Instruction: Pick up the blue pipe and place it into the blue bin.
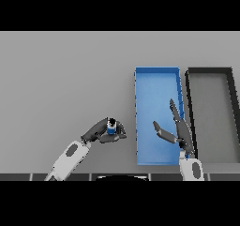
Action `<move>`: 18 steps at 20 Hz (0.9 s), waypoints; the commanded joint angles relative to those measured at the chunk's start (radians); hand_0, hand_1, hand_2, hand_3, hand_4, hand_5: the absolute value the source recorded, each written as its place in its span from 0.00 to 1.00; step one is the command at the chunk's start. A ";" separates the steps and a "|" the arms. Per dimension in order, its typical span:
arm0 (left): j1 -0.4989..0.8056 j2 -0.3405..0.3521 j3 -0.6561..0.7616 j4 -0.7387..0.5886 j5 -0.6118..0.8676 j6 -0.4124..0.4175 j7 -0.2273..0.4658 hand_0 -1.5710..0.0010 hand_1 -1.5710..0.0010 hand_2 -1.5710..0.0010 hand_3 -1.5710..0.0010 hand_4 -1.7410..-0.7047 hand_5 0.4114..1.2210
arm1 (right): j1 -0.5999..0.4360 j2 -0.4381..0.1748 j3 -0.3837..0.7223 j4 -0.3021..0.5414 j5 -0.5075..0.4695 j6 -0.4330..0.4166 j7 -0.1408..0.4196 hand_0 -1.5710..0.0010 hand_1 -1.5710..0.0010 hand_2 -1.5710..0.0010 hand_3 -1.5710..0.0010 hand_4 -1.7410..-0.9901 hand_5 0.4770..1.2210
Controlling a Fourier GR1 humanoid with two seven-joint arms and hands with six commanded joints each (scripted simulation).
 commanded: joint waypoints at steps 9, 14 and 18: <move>-0.005 -0.029 -0.013 -0.118 0.006 0.075 -0.031 0.04 0.03 0.03 0.08 0.02 0.98 | -0.001 -0.001 0.002 0.011 0.019 -0.009 -0.022 1.00 1.00 1.00 1.00 0.74 0.17; -0.046 -0.032 -0.025 -0.211 0.021 0.070 0.052 0.01 0.01 0.01 0.06 0.01 0.99 | 0.015 -0.012 -0.006 0.011 0.011 -0.001 -0.052 1.00 1.00 1.00 1.00 0.79 0.16; -0.036 -0.024 -0.043 -0.257 0.009 0.076 0.104 0.01 0.00 0.00 0.05 0.00 1.00 | 0.005 -0.011 -0.008 0.017 0.024 -0.014 -0.059 1.00 1.00 1.00 1.00 0.81 0.17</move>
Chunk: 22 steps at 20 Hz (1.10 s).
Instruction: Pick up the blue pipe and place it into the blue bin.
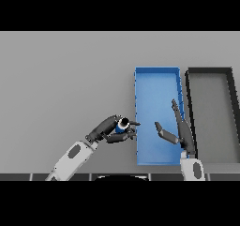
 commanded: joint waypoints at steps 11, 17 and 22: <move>-0.013 -0.003 0.001 0.006 -0.019 -0.007 0.029 0.00 0.00 0.00 0.05 0.00 1.00 | -0.055 -0.050 -0.046 -0.047 -0.311 0.222 0.007 1.00 1.00 1.00 1.00 0.70 0.15; -0.010 -0.003 -0.001 0.024 -0.035 -0.014 0.008 0.00 0.00 0.00 0.05 0.00 1.00 | -0.172 -0.225 0.003 -0.218 -0.567 0.404 0.224 1.00 1.00 1.00 1.00 0.56 0.03; -0.011 -0.001 0.002 0.010 -0.038 -0.016 0.024 0.00 0.00 0.00 0.06 0.00 1.00 | -0.325 -0.230 0.102 -0.227 -0.579 0.464 0.327 1.00 1.00 1.00 1.00 0.57 0.05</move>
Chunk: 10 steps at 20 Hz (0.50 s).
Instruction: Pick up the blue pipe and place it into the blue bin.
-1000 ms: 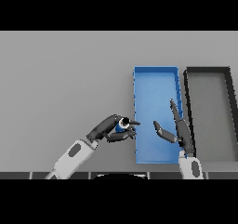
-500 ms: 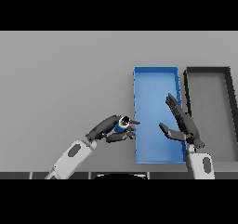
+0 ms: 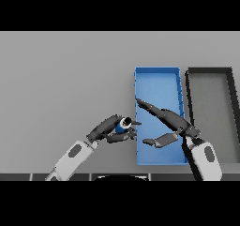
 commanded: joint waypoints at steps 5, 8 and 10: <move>0.003 0.000 0.001 -0.009 0.013 -0.024 -0.020 0.00 0.00 0.00 0.04 0.00 1.00 | -0.107 0.038 0.076 0.024 0.018 0.036 0.052 1.00 1.00 1.00 1.00 0.67 0.07; 0.004 0.004 0.009 0.001 0.023 -0.042 -0.026 0.00 0.00 0.00 0.02 0.00 1.00 | -0.170 0.082 0.117 0.064 0.029 0.040 0.090 1.00 1.00 1.00 1.00 0.68 0.07; 0.011 0.008 -0.001 -0.009 0.016 -0.048 -0.015 0.00 0.00 0.00 0.02 0.00 1.00 | -0.213 0.117 0.134 0.109 0.045 0.049 0.095 1.00 1.00 1.00 1.00 0.69 0.06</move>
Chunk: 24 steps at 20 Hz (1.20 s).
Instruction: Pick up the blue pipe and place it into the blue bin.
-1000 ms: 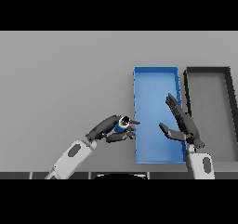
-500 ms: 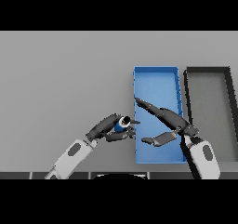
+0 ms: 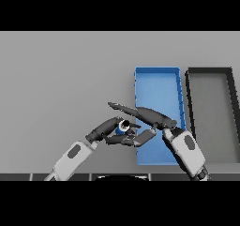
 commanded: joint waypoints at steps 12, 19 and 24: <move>-0.038 -0.006 0.017 0.016 -0.060 -0.005 0.043 0.26 0.28 0.33 0.32 0.10 1.00 | -0.129 0.101 0.060 0.110 -0.103 0.054 0.093 0.22 0.23 0.22 0.31 0.29 0.34; -0.010 -0.029 0.030 0.009 -0.004 -0.012 0.018 0.05 0.06 0.11 0.07 0.02 1.00 | -0.106 0.097 0.068 0.100 -0.001 0.077 -0.033 0.05 0.05 0.05 0.07 0.37 0.86; -0.014 0.030 0.010 -0.007 -0.066 -0.021 -0.026 0.41 0.45 0.50 0.46 0.31 1.00 | -0.093 0.136 0.054 0.095 -0.028 0.061 0.004 0.02 0.02 0.01 0.02 0.34 0.95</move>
